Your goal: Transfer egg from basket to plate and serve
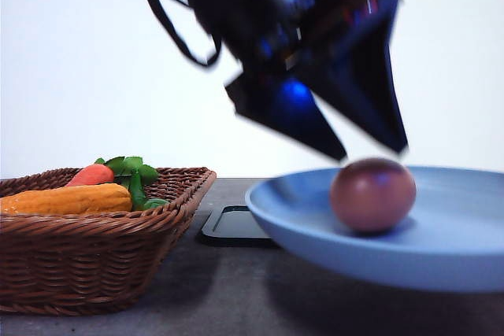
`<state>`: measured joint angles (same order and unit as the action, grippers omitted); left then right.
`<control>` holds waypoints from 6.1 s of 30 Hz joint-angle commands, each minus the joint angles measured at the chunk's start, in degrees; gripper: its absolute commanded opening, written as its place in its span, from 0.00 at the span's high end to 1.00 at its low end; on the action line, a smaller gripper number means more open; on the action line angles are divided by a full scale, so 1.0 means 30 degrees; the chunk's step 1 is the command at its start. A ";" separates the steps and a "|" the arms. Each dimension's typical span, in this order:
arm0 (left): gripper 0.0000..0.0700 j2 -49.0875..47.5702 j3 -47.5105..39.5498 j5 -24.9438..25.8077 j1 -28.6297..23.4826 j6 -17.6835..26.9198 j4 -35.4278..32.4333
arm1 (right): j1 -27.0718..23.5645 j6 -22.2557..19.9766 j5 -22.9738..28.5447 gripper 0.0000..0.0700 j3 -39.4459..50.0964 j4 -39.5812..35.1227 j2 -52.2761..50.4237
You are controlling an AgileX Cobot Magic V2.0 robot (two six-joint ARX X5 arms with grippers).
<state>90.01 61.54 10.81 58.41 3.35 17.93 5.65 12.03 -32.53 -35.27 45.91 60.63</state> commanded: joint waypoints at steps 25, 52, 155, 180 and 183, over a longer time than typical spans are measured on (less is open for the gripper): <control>0.44 -1.4634 0.0255 -0.3406 -0.1376 -0.1176 0.5266 | -0.0306 -0.0292 -0.0175 1.00 -0.9677 -0.3372 1.3027; 0.44 -1.5054 0.0255 -0.4232 -0.1384 -0.1415 0.6023 | -0.1099 -0.1200 -0.0827 0.71 -1.3785 -0.3246 1.6947; 1.00 -2.9949 -2.0429 -0.6688 -1.8118 -0.2994 -0.2600 | 0.6572 -0.2164 1.1500 1.00 0.4401 -1.5736 -0.4927; 1.00 -2.9949 -2.0429 -0.6681 -1.8148 -0.2994 -0.2558 | 0.6481 -0.2881 1.2157 1.00 0.4401 -1.5235 -0.6123; 1.00 -2.9949 -2.0429 -0.6688 -1.8148 -0.2994 -0.2558 | 0.6305 -0.4013 1.3582 1.00 0.4424 -1.5162 -0.8169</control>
<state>0.21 1.78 -9.10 4.01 -5.37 9.91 24.54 2.86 7.00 -21.74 1.06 37.44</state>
